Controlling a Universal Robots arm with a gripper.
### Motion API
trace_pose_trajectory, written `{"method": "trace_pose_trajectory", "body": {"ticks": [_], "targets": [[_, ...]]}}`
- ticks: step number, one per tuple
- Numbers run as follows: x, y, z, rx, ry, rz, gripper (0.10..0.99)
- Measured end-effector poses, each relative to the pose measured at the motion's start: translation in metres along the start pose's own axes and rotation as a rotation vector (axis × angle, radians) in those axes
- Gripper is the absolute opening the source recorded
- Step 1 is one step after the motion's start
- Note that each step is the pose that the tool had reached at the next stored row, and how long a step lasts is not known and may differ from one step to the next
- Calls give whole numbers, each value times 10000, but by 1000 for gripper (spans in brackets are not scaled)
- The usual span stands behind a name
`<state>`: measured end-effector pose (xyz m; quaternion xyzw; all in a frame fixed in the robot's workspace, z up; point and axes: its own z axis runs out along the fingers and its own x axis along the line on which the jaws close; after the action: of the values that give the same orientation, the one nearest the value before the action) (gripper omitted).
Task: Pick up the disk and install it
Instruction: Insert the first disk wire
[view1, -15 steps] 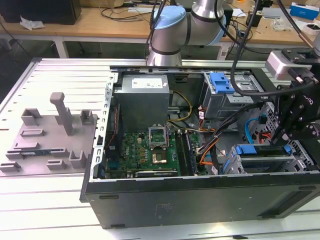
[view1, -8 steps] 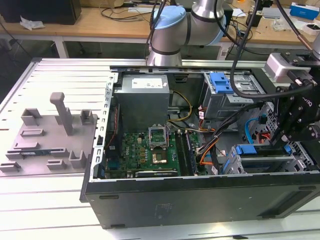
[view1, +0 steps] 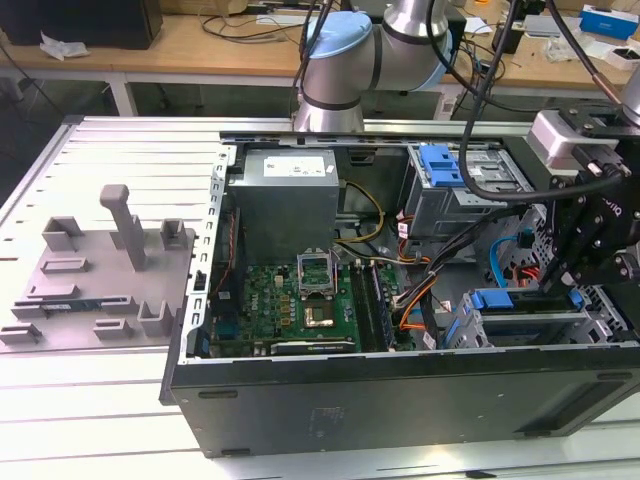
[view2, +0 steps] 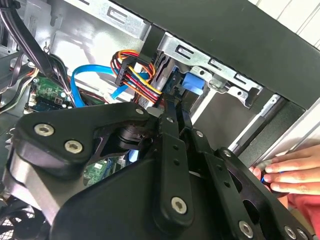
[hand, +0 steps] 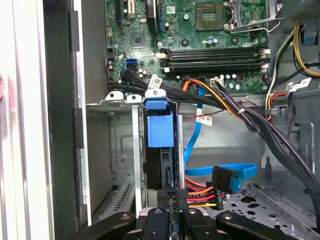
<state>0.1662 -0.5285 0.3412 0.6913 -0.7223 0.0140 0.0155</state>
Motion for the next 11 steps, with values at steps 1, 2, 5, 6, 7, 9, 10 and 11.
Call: {"method": "trace_pose_trajectory", "body": {"ticks": [1, 2, 5, 6, 7, 9, 10, 11], "targets": [[0, 0, 3, 0, 2, -5, 169], [1, 0, 9, 0, 1, -12, 169], [6, 0, 17, 0, -5, -15, 169], [6, 0, 17, 0, -4, -14, 169], [6, 0, 15, 0, -4, -14, 169], [7, 0, -45, -1, -10, -14, 169], [6, 1, -83, 0, -7, -14, 169], [4, 1, -106, 1, -7, -14, 169]]}}
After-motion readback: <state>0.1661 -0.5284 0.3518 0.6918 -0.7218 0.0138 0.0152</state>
